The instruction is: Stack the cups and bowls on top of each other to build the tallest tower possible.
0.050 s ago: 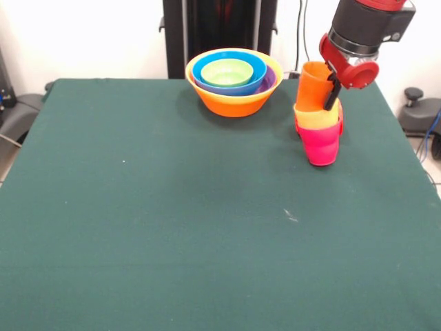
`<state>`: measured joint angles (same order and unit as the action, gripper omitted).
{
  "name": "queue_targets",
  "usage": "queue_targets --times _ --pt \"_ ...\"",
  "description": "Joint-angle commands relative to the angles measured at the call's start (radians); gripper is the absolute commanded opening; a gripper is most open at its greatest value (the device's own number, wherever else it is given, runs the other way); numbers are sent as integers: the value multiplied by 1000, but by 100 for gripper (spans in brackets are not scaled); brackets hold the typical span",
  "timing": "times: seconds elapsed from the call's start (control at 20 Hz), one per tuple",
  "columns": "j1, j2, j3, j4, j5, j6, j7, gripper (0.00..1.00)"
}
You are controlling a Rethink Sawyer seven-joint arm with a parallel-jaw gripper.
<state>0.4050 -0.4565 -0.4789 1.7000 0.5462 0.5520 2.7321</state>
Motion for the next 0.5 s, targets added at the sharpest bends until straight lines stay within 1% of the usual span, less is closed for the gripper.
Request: queue_targets --times 0.05,0.2,0.5 --pt "7 -17 113 57 22 28 163 0" --pt "17 -32 109 53 27 48 178 0" --pt "21 -55 77 47 26 44 191 0"
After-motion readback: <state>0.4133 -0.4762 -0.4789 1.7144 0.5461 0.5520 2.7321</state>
